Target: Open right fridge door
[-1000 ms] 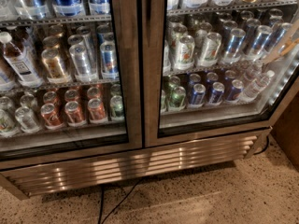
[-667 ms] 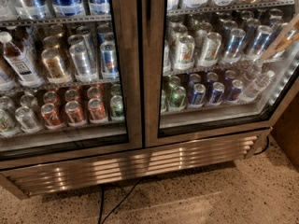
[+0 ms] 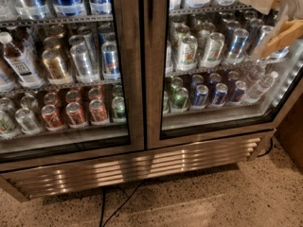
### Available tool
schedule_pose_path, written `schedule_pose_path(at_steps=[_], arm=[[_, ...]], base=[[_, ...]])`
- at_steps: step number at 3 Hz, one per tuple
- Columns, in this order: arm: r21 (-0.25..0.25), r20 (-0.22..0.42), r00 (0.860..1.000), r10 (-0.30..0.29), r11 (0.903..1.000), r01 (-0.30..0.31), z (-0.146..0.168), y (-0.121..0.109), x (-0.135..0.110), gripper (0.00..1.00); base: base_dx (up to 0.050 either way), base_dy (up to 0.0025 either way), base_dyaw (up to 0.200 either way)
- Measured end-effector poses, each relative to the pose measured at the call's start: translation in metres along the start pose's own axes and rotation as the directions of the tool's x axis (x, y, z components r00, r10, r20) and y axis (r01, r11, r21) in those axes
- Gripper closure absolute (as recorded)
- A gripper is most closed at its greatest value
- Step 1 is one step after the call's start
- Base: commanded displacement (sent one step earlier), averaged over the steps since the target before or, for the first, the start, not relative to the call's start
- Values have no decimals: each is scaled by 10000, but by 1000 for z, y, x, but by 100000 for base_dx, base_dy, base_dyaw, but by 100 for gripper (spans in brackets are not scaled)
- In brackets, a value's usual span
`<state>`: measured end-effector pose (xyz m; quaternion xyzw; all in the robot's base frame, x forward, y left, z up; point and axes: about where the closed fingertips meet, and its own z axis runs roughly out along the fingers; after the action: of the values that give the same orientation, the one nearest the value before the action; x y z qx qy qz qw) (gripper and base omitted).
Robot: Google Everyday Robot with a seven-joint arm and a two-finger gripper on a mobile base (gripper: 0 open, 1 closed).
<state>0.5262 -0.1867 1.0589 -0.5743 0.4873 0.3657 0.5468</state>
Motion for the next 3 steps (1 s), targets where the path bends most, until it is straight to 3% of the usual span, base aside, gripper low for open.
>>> schedule_pose_path(at_steps=[1,2,3], arm=[[37,-4,9996,-294,9996,294,0,-2,-3,0],[-149,134,9975,693,9975,-691,18,-8,21,0],[-751,-99,9669,2548,9641,-2548,50,-6,51,0]], base=[[0,0,0],[0,0,0],[0,0,0]])
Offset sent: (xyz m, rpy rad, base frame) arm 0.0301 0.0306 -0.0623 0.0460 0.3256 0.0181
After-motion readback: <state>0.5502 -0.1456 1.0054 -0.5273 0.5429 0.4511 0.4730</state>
